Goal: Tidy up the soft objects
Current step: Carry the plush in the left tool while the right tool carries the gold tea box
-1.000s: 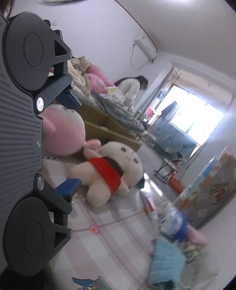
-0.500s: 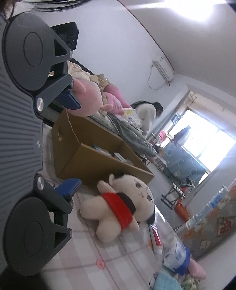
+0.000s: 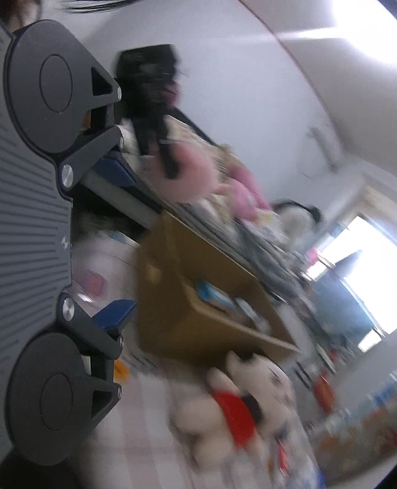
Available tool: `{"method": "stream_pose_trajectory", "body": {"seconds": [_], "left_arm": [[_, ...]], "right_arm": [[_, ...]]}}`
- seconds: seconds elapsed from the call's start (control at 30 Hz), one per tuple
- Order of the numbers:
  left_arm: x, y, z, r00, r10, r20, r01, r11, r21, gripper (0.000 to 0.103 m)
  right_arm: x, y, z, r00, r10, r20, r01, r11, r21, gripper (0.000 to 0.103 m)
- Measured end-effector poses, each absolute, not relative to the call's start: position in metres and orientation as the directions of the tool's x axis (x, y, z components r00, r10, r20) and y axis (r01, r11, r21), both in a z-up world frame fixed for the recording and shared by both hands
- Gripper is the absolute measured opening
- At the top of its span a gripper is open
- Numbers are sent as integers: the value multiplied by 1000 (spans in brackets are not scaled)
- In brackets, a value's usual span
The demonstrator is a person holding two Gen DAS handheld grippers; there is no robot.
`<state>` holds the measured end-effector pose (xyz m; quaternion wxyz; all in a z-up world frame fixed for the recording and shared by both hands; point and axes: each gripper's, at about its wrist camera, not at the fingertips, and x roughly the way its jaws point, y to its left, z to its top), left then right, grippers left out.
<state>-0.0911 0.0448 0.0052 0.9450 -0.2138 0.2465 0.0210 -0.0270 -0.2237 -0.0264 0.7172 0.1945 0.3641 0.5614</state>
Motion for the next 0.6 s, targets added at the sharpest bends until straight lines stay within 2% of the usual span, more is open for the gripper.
{"method": "stream_pose_trajectory", "body": {"seconds": [0.13,0.27,0.43,0.57,0.6], "left_arm": [[-116,63,17,888,28,-458,-225,897,-381,91],[-141,88,27,891,130,-435,-313,869,-383,91],[-177,121,35,867,270,-419,-434,822,-369,91],[-197,149,29,812,395,-429,-547,770,-328,91],[-200,156,25,798,418,-434,-571,755,-323,91]], "right_arm": [[-43,-176,-47,-94,927,-363,-682,205,701,54],[-64,-111,-76,-218,850,-480,-735,181,653,45],[-105,-27,-114,-227,733,-641,-891,109,441,40],[-130,29,-158,-198,645,-738,-944,76,321,35],[-137,41,-173,-200,619,-759,-951,63,302,31]]}}
